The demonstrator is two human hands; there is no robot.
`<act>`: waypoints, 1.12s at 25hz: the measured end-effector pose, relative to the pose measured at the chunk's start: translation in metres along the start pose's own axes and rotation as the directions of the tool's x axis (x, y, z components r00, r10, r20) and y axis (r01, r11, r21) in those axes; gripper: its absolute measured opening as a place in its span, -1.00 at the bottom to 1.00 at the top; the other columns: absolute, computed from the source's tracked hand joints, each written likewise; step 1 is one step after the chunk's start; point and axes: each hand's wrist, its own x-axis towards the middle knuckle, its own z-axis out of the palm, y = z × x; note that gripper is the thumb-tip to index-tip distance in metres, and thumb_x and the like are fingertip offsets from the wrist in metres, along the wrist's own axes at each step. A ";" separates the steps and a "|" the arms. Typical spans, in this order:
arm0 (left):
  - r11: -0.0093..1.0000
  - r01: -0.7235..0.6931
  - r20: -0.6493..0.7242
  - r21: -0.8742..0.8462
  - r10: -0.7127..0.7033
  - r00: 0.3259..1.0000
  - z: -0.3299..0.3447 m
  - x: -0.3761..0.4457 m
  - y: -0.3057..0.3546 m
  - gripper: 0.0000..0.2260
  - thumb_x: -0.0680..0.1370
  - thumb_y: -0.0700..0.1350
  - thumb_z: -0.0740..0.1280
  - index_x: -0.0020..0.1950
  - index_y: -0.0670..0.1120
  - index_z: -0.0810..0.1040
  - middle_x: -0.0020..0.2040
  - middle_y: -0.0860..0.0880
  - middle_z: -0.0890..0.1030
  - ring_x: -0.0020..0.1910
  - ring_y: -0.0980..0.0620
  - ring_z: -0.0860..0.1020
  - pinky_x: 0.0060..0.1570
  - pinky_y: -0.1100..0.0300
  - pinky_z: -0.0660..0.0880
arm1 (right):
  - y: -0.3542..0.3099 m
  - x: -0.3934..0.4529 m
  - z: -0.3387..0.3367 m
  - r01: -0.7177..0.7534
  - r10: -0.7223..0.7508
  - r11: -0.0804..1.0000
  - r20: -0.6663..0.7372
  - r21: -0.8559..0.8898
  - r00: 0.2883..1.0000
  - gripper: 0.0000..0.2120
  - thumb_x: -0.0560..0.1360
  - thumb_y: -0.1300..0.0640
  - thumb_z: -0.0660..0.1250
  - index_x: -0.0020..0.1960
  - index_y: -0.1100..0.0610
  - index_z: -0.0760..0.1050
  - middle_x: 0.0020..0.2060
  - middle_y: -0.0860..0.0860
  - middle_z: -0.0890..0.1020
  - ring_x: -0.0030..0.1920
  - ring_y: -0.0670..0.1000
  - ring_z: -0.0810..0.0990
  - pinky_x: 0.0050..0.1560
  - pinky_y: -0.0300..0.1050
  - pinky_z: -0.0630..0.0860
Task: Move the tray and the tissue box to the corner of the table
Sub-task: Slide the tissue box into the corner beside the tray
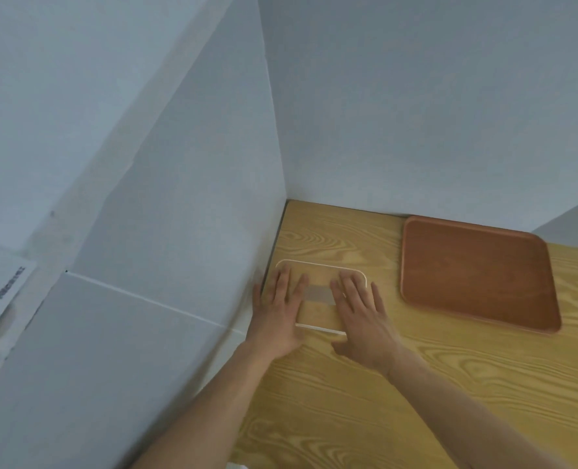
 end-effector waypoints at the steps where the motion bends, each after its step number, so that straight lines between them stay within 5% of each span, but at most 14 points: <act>1: 1.000 0.017 -0.034 -0.002 -0.017 0.999 0.010 -0.012 0.002 0.00 0.44 0.09 0.40 0.58 0.12 -0.30 0.59 -0.10 -0.41 0.55 -0.06 -0.43 0.52 -0.32 -0.19 | -0.003 -0.011 0.007 -0.010 0.010 1.000 -0.029 0.004 1.000 0.14 0.44 -0.24 0.38 0.59 0.14 -0.37 0.62 0.15 -0.28 0.57 0.16 -0.41 0.55 0.23 -0.31; 8: 1.000 0.017 -0.120 0.016 -0.015 0.993 0.049 -0.069 0.014 -0.13 0.51 0.22 0.27 0.62 0.08 -0.23 0.64 -0.10 -0.25 0.59 -0.08 -0.34 0.53 -0.28 -0.11 | -0.016 -0.059 0.040 -0.017 0.021 1.000 -0.163 0.026 0.986 -0.15 0.57 -0.34 0.07 0.63 0.19 -0.01 0.63 0.15 0.01 0.62 0.15 -0.08 0.54 0.28 -0.05; 28: 0.991 0.115 -0.116 0.070 -0.107 0.988 0.006 -0.009 0.019 -0.19 0.51 0.38 0.08 0.62 0.08 -0.18 0.65 -0.11 -0.15 0.62 -0.13 -0.13 0.54 -0.23 -0.10 | 0.004 0.003 0.008 -0.110 0.112 0.992 -0.032 0.064 0.993 -0.21 0.58 -0.35 -0.15 0.62 0.06 -0.31 0.61 0.01 -0.32 0.56 0.00 -0.41 0.51 0.39 -0.31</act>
